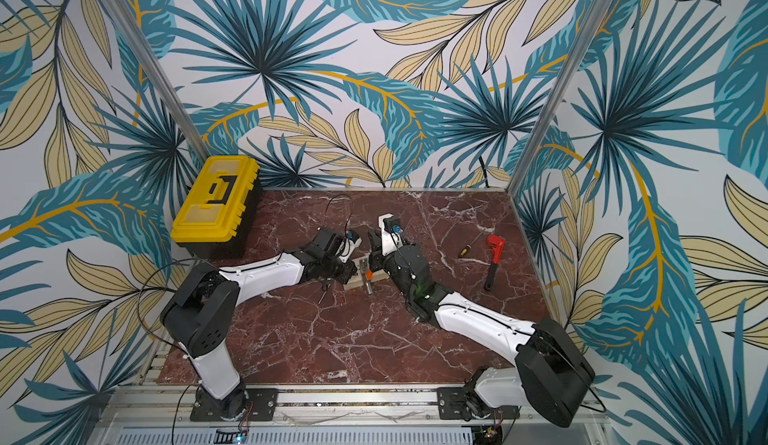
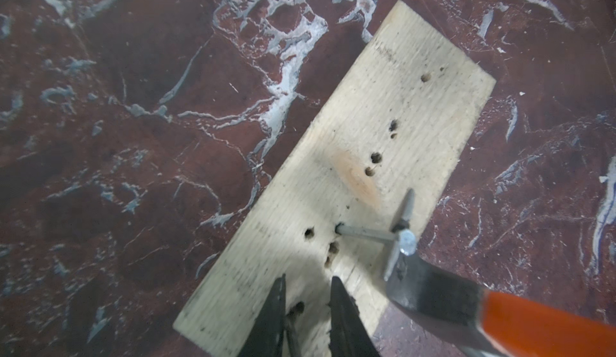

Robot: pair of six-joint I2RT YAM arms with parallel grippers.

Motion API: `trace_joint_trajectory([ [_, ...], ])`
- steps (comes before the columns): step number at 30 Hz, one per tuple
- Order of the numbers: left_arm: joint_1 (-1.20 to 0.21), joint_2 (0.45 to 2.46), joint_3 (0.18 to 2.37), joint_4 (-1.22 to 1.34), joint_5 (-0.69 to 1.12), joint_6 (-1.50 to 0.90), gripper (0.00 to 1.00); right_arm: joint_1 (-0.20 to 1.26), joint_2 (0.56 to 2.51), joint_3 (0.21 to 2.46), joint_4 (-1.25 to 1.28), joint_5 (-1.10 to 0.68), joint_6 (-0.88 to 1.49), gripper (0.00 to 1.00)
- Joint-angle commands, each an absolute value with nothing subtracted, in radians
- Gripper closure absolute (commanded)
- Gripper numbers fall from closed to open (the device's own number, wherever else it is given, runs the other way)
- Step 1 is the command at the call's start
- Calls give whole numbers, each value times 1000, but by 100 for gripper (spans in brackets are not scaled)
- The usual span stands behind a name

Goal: Use a claw hammer to pull out a nail
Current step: Remove the nail from the mounting plate.

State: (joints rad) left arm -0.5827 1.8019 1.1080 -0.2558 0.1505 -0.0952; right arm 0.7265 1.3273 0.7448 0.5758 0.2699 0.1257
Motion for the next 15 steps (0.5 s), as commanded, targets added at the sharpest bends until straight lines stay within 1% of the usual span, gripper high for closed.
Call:
trace_joint_trajectory([
  [1,-578,1896,1048,-410,136,-107,75,738,1338,693,470,270,91,100],
  [15,-578,1897,1045,-409,135,-112,76,745,1338,688,466,281,90,100],
])
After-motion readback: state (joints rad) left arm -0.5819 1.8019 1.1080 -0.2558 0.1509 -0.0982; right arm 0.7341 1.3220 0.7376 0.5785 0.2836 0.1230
